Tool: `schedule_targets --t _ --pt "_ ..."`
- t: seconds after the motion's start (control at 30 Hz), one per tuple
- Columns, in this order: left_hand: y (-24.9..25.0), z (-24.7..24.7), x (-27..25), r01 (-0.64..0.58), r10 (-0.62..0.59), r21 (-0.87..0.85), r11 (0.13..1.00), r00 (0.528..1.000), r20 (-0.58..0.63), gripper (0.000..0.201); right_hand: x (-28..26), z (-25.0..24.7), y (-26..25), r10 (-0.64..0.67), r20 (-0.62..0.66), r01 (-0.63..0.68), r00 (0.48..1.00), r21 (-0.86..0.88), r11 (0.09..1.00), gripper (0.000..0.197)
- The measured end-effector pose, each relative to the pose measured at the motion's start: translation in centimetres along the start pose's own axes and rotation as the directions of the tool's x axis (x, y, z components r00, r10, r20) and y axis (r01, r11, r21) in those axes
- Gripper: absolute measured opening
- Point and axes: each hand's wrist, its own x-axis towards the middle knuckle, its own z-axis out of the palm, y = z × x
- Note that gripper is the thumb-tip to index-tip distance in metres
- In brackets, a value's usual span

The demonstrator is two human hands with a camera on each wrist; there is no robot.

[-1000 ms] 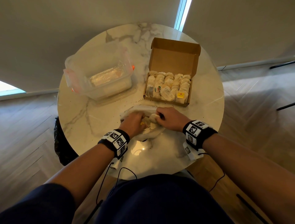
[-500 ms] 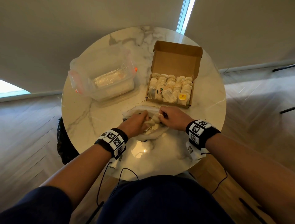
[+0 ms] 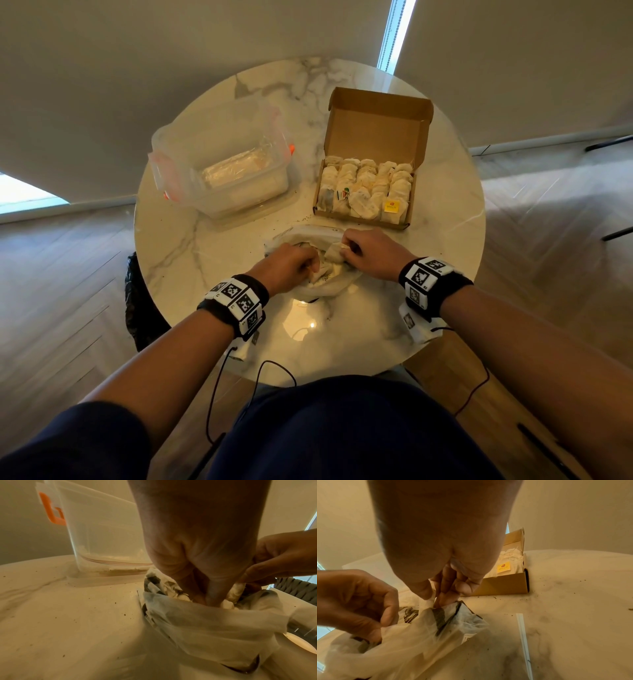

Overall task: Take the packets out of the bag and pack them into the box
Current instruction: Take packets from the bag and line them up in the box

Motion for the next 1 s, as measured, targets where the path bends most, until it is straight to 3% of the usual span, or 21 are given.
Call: schedule_targets --t 0.27,0.37,0.67,0.83,1.0 --pt "1.9 -1.4 0.2 -0.159 0.156 0.042 0.986 0.986 0.058 0.009 0.4 -0.3 -0.1 -0.046 -0.019 0.045 0.999 -0.041 0.998 0.014" --pt "2.5 -2.0 0.3 -0.195 0.195 0.061 0.979 0.981 0.002 0.008 0.6 -0.7 -0.5 -0.086 0.027 0.087 0.996 -0.038 0.995 0.017" --pt "3.2 -2.3 0.6 -0.120 0.138 0.121 0.985 0.978 -0.155 0.004 0.6 -0.6 -1.7 -0.100 0.118 0.102 0.988 -0.008 0.995 0.015" --pt "3.2 -2.0 0.7 -0.089 0.104 0.084 0.993 0.975 -0.195 0.017 0.4 -0.4 -2.3 -0.054 0.164 0.053 0.985 0.013 0.999 0.014" --pt "3.1 -2.0 0.7 -0.112 0.117 0.035 0.993 0.967 -0.227 0.009 0.4 -0.1 -2.1 -0.024 0.163 0.029 0.986 -0.028 0.999 0.021"
